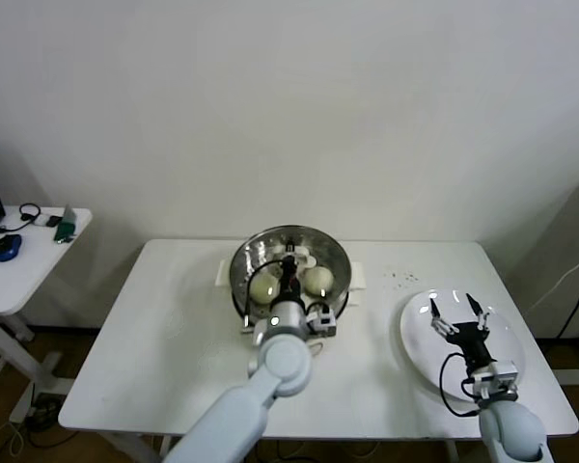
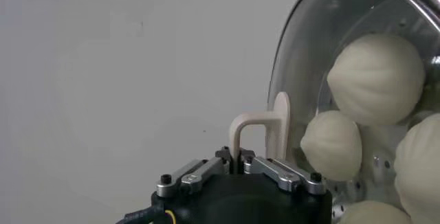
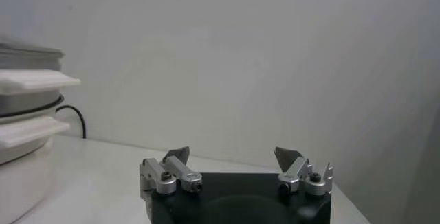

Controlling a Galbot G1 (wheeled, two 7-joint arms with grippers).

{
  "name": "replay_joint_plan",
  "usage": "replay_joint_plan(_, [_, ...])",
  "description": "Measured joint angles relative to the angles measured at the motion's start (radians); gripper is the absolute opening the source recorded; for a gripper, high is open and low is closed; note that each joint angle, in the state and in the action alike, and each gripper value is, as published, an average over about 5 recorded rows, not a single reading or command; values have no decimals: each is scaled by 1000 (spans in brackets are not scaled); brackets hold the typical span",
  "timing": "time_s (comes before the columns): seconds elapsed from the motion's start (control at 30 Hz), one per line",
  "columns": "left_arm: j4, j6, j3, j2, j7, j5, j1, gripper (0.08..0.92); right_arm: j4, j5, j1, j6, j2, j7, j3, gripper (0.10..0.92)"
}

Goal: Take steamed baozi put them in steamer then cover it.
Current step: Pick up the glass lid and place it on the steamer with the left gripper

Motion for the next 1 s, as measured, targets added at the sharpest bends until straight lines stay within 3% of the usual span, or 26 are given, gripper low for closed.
replay_joint_plan(0.8, [25, -1, -5, 2, -35, 8, 2, 148, 7, -16, -3, 7, 23, -6, 2, 823])
replay_joint_plan(1.0, [5, 0, -8, 13, -19, 4, 5, 264, 11, -9, -4, 0, 21, -14, 7, 823])
